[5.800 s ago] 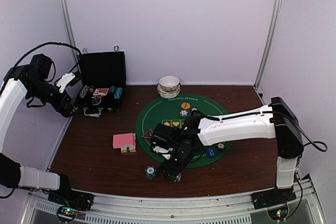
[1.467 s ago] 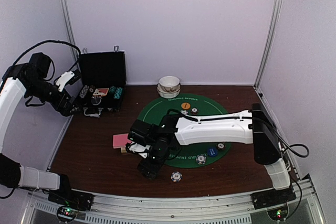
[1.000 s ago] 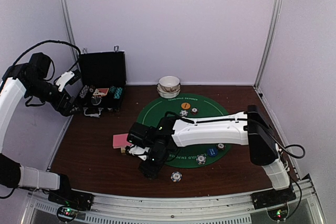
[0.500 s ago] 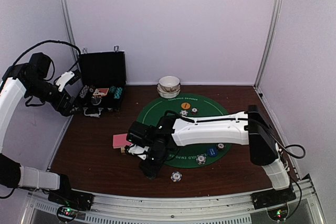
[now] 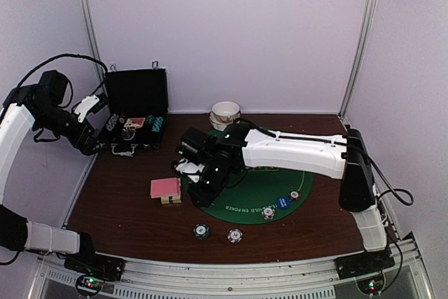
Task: Distribute texas hold em gaming equipment
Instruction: Pick up the pile of poker chips from the pile of poker chips, then place the poker chips pile in the big blind area.
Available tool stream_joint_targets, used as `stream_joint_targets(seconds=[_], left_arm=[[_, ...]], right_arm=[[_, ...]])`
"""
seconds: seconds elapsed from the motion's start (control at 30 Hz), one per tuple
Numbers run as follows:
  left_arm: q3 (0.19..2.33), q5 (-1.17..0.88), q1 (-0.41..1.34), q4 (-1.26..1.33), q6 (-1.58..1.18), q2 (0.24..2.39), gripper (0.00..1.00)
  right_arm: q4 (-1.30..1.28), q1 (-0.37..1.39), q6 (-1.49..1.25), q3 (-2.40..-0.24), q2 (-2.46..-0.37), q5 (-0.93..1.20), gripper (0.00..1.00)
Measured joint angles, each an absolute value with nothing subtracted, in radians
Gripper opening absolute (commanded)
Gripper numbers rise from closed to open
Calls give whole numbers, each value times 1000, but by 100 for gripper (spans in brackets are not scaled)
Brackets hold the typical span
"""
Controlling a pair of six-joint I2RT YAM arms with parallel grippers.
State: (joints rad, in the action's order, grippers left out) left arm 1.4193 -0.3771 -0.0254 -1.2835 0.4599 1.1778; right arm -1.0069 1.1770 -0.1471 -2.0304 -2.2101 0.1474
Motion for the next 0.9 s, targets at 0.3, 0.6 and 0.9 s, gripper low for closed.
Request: stream_joint_targets(seconds=[0.3,0.6,0.9], left_arm=[[1419,-374,-25,-1283,460,1178,98],[1419,-374,-25,-1283,460,1178,98],[1419,-374,-25,-1284,463,1183,97]], right_arm=[[-1035,918,-165,-2049,-2156,27,9],[-1023,744,-169,-2064,-2196,-58,7],[-993,590,-173,-2071,-2280,-69,6]])
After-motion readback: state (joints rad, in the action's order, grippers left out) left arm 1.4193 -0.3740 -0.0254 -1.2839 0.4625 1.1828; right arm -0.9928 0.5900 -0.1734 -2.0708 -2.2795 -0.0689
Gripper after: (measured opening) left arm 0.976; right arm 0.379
